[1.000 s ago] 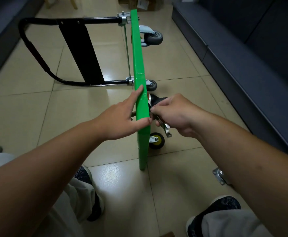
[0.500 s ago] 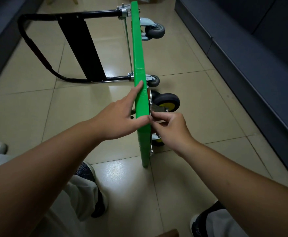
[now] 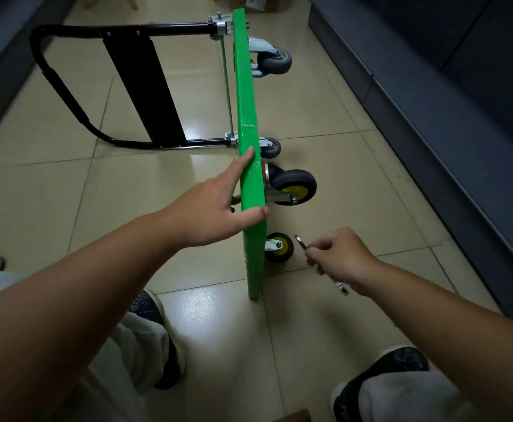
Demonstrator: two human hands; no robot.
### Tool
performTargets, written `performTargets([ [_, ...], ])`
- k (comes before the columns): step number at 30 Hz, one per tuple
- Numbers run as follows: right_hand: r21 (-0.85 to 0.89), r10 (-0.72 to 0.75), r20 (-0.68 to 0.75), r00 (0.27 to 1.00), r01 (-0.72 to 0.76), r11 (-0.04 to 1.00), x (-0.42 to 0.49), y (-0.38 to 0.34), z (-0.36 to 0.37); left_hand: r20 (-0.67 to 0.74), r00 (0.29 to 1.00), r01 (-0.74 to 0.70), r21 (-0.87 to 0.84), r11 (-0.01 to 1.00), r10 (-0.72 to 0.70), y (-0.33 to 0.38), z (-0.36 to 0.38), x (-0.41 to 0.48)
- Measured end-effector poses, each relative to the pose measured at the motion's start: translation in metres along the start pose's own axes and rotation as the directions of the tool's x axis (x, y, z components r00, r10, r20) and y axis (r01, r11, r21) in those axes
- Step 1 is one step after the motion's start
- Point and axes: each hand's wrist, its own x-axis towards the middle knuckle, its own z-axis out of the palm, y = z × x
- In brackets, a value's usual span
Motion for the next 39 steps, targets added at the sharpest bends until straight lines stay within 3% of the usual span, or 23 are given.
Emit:
performTargets([
  [3,0.188,0.144,0.050,0.988,-0.151,0.970,-0.013,-0.020,-0.017,0.008,1.000,0.003,-0.009,1.000,-0.003,0.001,-0.001,0.000],
  [7,0.464,0.031,-0.018,0.999,-0.019,0.886,-0.022,-0.068,-0.023,0.002,1.000,0.006,0.004,1.000,-0.006,0.002,-0.001,-0.001],
  [10,0.537,-0.035,-0.020,0.999,0.040,0.843,-0.024,-0.097,-0.019,-0.002,1.000,0.006,0.012,1.000,-0.006,0.002,-0.001,-0.001],
  [16,0.512,-0.016,0.044,0.999,-0.008,0.859,-0.018,-0.106,-0.010,0.008,1.000,0.003,-0.005,1.000,-0.003,0.002,-0.001,0.001],
  [22,0.523,-0.121,0.097,0.988,0.052,0.851,-0.014,-0.102,-0.004,0.008,1.000,0.005,0.022,1.000,-0.005,0.002,-0.001,0.000],
  [30,0.486,-0.343,-0.064,0.937,0.329,0.810,-0.009,-0.059,0.029,0.001,1.000,0.001,0.027,1.000,-0.001,0.001,0.000,0.000],
  [34,0.486,-0.377,-0.128,0.917,0.389,0.783,0.003,-0.050,0.037,0.014,1.000,-0.001,0.000,1.000,0.001,0.001,0.001,0.000],
  [39,0.324,-0.399,-0.136,0.907,0.422,0.847,0.013,-0.037,0.039,0.005,1.000,0.000,0.011,1.000,0.000,0.004,0.001,0.000],
])
